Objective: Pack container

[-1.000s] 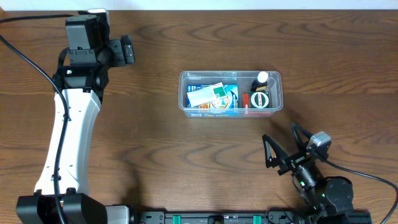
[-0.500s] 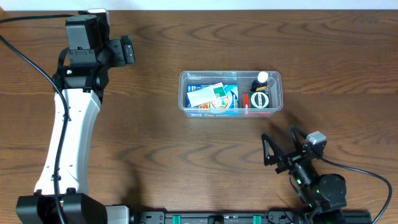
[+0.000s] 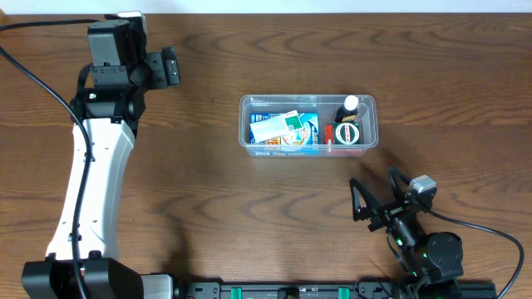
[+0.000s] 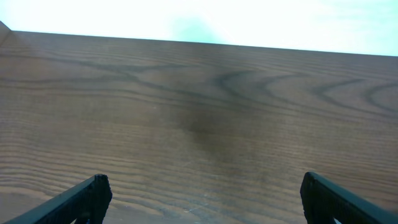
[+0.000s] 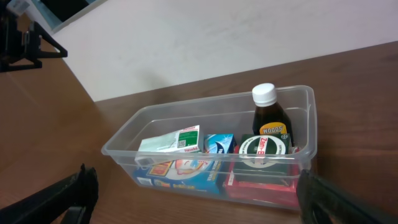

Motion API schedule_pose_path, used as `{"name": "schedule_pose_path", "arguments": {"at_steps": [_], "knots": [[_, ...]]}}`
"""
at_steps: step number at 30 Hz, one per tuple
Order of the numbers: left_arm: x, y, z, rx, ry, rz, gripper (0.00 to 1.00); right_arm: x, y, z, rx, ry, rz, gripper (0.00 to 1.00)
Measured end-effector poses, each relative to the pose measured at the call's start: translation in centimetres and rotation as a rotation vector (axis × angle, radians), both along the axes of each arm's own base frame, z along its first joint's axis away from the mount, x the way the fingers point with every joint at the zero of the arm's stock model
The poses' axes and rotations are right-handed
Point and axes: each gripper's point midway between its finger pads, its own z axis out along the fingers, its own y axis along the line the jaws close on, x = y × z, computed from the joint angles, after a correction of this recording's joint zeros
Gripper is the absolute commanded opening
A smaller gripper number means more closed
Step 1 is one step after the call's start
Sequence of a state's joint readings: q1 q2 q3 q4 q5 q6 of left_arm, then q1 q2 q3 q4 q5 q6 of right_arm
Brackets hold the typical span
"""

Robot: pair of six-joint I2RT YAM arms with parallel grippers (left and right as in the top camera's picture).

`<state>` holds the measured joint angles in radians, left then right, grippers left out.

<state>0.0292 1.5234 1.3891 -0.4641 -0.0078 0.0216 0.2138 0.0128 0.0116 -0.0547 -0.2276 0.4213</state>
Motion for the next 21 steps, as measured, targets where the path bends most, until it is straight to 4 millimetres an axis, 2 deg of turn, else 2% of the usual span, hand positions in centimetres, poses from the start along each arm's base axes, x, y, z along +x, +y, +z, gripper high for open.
{"name": "schedule_pose_path", "arguments": {"at_steps": [6, 11, 15, 21], "knots": [[0.0, 0.0, 0.0, 0.000, 0.000, 0.000, 0.98, 0.1, -0.2, 0.0, -0.006, -0.003, -0.010, 0.99], [0.0, 0.0, 0.0, 0.000, 0.000, 0.000, 0.98, 0.9, -2.9, 0.0, -0.063, -0.025, -0.123, 0.99], [0.0, 0.0, 0.0, 0.000, 0.000, 0.000, 0.98, 1.4, -5.1, 0.0, -0.181, -0.061, -0.212, 0.99], [0.0, 0.0, 0.0, 0.000, 0.000, 0.000, 0.98, 1.5, -5.9, 0.0, -0.358, -0.115, -0.234, 0.99]]}}
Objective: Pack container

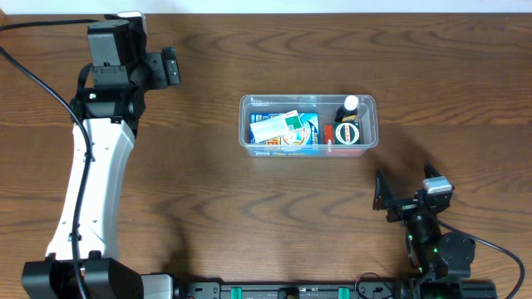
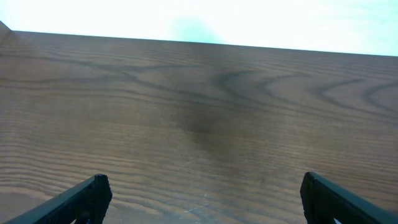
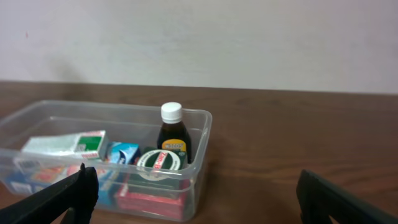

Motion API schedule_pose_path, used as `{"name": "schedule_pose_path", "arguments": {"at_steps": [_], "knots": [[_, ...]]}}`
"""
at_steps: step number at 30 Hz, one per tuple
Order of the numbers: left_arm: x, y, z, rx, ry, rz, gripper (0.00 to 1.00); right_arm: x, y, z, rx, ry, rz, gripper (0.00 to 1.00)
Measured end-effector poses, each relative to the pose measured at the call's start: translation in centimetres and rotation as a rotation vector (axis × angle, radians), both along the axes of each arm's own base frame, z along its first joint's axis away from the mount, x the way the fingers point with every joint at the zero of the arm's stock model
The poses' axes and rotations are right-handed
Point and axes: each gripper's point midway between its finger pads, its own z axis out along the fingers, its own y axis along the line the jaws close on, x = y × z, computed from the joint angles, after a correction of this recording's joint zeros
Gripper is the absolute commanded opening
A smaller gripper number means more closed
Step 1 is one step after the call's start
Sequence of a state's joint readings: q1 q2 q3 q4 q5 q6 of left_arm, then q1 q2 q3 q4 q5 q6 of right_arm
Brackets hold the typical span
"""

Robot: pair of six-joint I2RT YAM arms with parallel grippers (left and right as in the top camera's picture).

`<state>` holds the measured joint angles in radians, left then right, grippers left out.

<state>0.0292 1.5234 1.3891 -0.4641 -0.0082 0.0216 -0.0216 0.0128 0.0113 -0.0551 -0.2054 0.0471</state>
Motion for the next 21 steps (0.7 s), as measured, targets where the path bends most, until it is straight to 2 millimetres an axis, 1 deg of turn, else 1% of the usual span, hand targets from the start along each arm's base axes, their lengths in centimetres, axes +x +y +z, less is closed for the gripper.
{"name": "schedule_pose_path", "arguments": {"at_steps": [6, 21], "knots": [[0.00, -0.01, 0.00, 0.000, 0.000, 0.000, 0.98, 0.00, -0.01, 0.00, -0.058, -0.011, 0.003, 0.99], [0.00, 0.00, 0.00, 0.000, 0.000, 0.000, 0.98, 0.00, -0.01, 0.00, -0.080, -0.015, 0.004, 0.99]]}}
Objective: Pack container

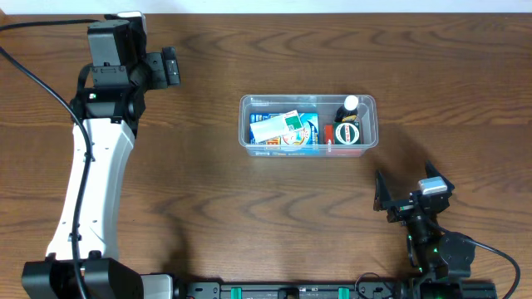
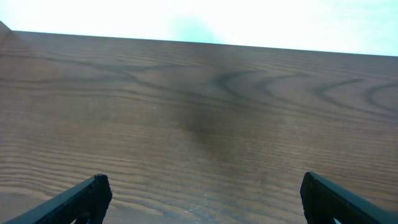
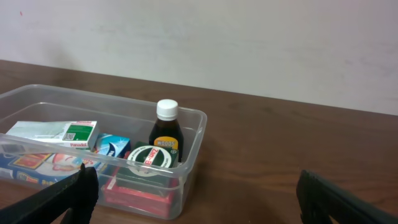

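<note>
A clear plastic container (image 1: 371, 124) (image 3: 193, 134) sits mid-table. Inside are a dark bottle with a white cap (image 1: 350, 106) (image 3: 165, 130), a green box with a round label (image 1: 346, 133) (image 3: 152, 163), a red box (image 3: 137, 194), a blue box (image 1: 306, 129) (image 3: 113, 147) and a white-and-green carton (image 1: 273, 126) (image 3: 53, 133). My right gripper (image 1: 409, 192) (image 3: 196, 198) stands open near the front edge, below the container's right end, empty. My left gripper (image 1: 172, 66) (image 2: 202, 199) is open at the far left, over bare wood.
Dark wood table (image 1: 249, 208) throughout. The left arm's white link (image 1: 87, 178) runs down the left side. A pale wall (image 3: 249, 43) lies behind the table's far edge.
The right wrist view has shifted slightly, with the container now a little more to the left in it. The left arm has not moved.
The right gripper stood open near the container's front right, looking at it from the left. Then it was further right and back toward the front edge, and it stays about there now. The container's contents and the left arm are unchanged.
</note>
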Motion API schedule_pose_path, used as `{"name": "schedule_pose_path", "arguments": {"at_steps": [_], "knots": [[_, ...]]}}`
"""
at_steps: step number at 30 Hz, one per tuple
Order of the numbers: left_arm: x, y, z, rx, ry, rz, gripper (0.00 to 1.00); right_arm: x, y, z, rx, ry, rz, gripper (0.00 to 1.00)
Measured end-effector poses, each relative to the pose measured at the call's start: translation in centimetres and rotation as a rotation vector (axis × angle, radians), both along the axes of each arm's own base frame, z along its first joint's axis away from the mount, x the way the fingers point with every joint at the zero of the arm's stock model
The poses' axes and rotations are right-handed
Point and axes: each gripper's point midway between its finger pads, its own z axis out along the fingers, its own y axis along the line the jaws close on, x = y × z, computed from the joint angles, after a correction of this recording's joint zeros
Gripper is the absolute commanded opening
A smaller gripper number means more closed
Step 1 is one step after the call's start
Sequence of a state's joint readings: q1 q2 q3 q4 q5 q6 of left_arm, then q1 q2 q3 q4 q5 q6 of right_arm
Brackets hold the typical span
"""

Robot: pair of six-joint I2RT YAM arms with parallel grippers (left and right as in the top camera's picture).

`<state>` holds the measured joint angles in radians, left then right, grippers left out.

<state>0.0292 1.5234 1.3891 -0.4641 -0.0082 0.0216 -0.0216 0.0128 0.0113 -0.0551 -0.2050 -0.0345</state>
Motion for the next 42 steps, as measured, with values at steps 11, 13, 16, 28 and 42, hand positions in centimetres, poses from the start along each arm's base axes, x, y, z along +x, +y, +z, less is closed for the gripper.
{"name": "schedule_pose_path", "arguments": {"at_steps": [11, 13, 16, 28, 42], "knots": [[0.0, 0.0, 0.0, 0.000, 0.000, 0.000, 0.98, 0.0, 0.0, 0.0, 0.000, 0.000, 0.000, 0.99], [0.0, 0.0, 0.0, 0.000, 0.000, 0.000, 0.98, 0.0, 0.0, 0.0, 0.000, 0.000, 0.000, 0.99], [0.0, 0.0, 0.0, 0.000, 0.000, 0.000, 0.98, 0.0, 0.0, 0.0, 0.000, 0.000, 0.000, 0.99], [-2.7, -0.1, 0.7, 0.001, -0.023, 0.000, 0.98, 0.0, 0.0, 0.0, 0.000, 0.000, 0.000, 0.99], [-16.7, -0.3, -6.6, -0.021, -0.076, 0.032, 0.98, 0.0, 0.0, 0.0, 0.000, 0.001, 0.000, 0.99]]}}
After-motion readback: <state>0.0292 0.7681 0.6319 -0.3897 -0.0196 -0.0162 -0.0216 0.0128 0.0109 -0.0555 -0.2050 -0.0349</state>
